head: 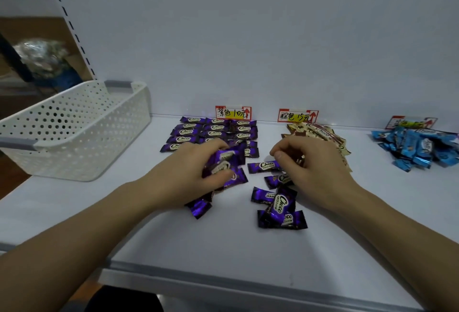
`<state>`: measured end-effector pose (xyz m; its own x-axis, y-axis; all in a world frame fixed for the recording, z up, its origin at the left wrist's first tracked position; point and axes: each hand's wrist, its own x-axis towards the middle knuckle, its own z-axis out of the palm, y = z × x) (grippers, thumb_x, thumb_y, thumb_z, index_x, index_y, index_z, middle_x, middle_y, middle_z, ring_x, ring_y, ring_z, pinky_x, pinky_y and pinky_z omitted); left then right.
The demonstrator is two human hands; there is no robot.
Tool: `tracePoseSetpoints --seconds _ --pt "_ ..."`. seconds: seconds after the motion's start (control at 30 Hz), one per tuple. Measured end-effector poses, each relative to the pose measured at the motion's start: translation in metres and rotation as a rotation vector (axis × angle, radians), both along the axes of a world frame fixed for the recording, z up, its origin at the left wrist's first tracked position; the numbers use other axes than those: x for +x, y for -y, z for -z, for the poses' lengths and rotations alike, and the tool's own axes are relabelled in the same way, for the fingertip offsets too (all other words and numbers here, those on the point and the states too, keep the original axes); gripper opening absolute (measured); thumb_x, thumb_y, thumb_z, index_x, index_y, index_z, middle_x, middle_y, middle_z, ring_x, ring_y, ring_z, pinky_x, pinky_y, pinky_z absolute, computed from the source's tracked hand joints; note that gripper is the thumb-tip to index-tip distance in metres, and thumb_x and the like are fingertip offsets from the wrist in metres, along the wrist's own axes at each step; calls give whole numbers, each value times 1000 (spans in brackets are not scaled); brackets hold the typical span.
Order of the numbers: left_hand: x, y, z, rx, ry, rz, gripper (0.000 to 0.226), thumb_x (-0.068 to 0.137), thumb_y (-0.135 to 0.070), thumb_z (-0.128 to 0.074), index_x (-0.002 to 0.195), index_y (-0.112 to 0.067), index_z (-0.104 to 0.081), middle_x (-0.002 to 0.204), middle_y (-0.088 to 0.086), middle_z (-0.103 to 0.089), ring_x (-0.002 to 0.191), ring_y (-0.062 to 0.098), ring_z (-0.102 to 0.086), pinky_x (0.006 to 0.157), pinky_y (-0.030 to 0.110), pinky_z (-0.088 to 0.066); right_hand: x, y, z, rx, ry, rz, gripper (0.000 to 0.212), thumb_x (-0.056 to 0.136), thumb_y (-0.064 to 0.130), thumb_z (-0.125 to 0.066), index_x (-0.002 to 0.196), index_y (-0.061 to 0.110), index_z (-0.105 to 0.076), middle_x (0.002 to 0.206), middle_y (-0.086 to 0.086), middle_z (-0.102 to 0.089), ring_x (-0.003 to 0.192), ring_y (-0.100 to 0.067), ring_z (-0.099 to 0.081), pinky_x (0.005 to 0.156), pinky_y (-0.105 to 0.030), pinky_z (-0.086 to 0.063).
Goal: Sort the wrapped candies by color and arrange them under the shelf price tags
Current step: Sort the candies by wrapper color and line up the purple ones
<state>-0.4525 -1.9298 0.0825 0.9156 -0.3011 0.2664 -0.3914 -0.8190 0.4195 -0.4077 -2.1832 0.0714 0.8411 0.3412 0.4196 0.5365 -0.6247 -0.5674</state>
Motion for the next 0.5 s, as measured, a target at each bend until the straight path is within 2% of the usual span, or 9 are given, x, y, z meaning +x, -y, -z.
tracePoseSetpoints --seconds 0.07,0.1,0.17,0.23,0.3,0.4,0.43,0.5 --pt "0 -7 4 -221 21 -77 17 90 -43 -67 104 -42 -56 92 -24 -68 83 -1 -64 71 19 -49 -1 -1 -1 9 1 0 13 96 20 -63 93 30 -72 84 19 -68 87 1 -61 67 -8 -43" --pt "1 -10 6 -309 23 -111 15 91 -42 -67 103 -39 -60 93 -22 -69 84 1 -66 74 23 -51 -3 -2 -1 20 12 1 14 96 20 -63 93 30 -72 84 20 -68 87 1 -61 66 -8 -42" --pt "2 -15 9 -413 1 -170 24 90 -47 -66 105 -29 -66 92 -12 -73 85 9 -69 80 39 -55 -7 -6 -5 30 36 -23 15 95 19 -63 94 31 -72 84 22 -67 88 1 -60 67 -8 -42" --pt "2 -19 11 -452 -20 -202 33 86 -52 -63 105 -25 -66 92 -9 -74 86 13 -69 81 45 -55 -8 -17 -11 -19 72 -100 14 95 20 -63 99 31 -72 83 25 -64 87 5 -60 68 -8 -42" --pt "2 -21 12 -467 -26 -211 36 84 -54 -63 106 -26 -66 92 -10 -74 85 11 -69 80 42 -56 -5 -32 -19 -167 96 -213 17 96 24 -63 111 29 -70 91 27 -61 86 11 -56 72 -6 -39" --pt "2 -24 11 -510 -9 -197 22 89 -43 -68 103 -26 -66 88 -11 -73 80 9 -68 73 31 -54 7 -57 -27 -386 71 -346 40 94 33 -67 133 27 -60 121 14 -63 105 2 -53 82 -9 -36" --pt "2 -25 11 -530 -1 -187 15 92 -36 -69 101 -25 -66 85 -12 -72 78 8 -68 70 27 -51 10 -66 -28 -383 54 -372 44 92 35 -69 134 26 -59 123 10 -64 106 -3 -54 85 -15 -39" --pt "-1 -26 9 -573 11 -168 6 94 -25 -69 99 -26 -66 81 -14 -71 73 5 -66 67 19 -48 14 -79 -25 -302 22 -409 37 88 36 -74 123 25 -66 109 8 -68 94 -8 -57 83 -28 -46"
